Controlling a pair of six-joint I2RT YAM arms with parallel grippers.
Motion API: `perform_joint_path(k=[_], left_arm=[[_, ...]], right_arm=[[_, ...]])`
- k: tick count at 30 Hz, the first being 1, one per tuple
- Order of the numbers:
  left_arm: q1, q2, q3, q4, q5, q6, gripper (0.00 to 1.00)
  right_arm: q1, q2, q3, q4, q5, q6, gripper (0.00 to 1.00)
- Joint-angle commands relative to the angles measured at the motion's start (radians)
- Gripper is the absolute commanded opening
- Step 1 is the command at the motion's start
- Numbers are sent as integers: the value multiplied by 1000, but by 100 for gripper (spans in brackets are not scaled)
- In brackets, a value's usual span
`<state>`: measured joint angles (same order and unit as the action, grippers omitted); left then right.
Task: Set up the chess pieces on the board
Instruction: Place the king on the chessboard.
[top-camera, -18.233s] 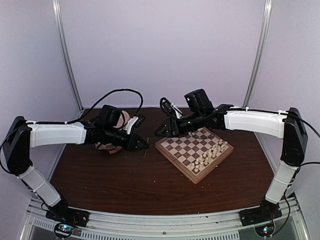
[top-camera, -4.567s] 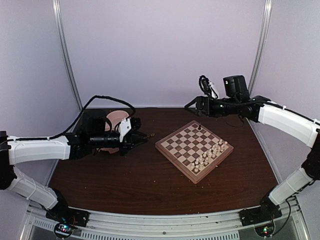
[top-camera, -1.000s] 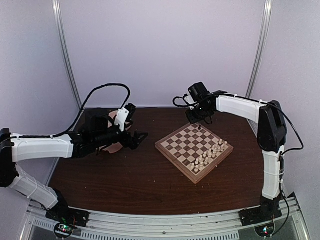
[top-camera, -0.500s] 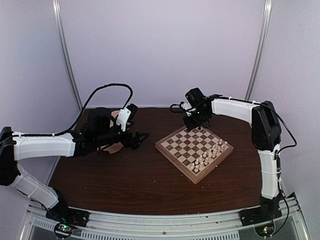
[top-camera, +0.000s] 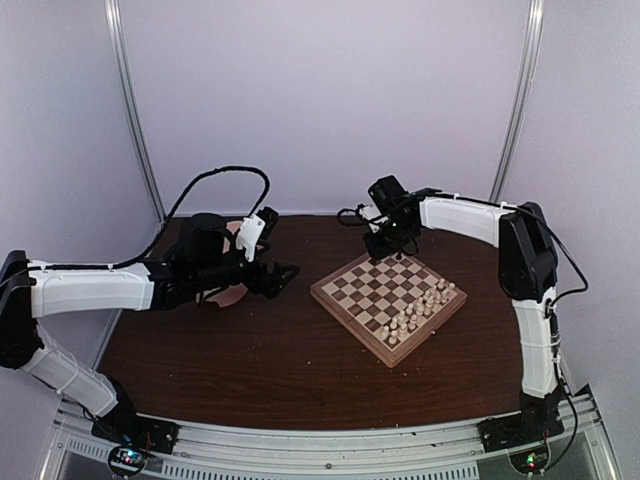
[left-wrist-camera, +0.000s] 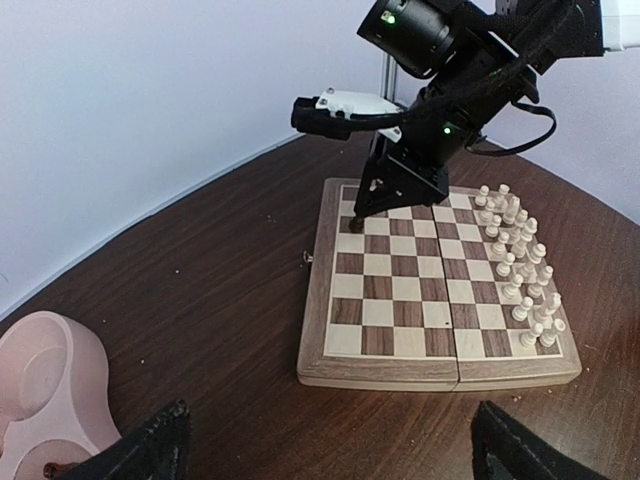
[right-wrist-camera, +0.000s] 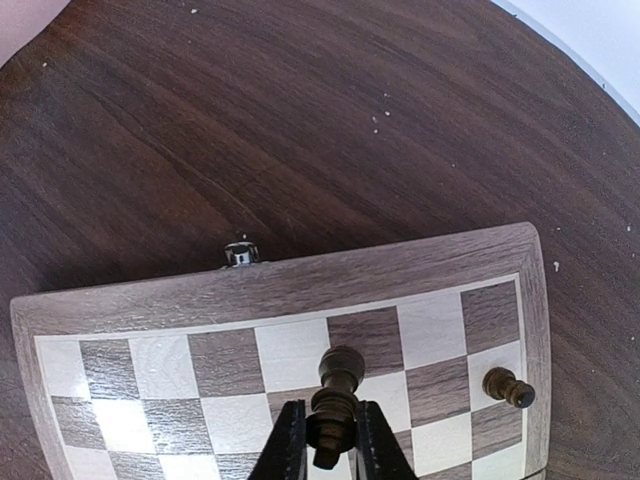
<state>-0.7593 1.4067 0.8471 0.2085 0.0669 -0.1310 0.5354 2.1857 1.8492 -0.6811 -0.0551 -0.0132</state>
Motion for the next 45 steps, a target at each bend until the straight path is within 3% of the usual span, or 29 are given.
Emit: perform_joint_path(k=[1, 16, 22, 26, 36, 45], left_arm=[[-2, 7, 33, 20, 9, -7, 98], [-2, 27, 46, 7, 12, -8, 98], [-1, 29, 41, 11, 10, -14, 98], [-1, 27, 42, 10, 8, -12, 98], [-1, 15, 34, 8, -1, -12, 98], [-1, 8, 24, 12, -3, -10, 98]], right_arm=[[0, 15, 36, -21, -52, -16, 2], [1, 48, 77, -66, -123, -42, 8], [1, 51, 88, -60, -113, -39, 41], [1, 39, 90, -45, -108, -33, 53], [-1, -32, 28, 29, -93, -11, 57], [-1, -36, -2, 21, -21, -8, 49]])
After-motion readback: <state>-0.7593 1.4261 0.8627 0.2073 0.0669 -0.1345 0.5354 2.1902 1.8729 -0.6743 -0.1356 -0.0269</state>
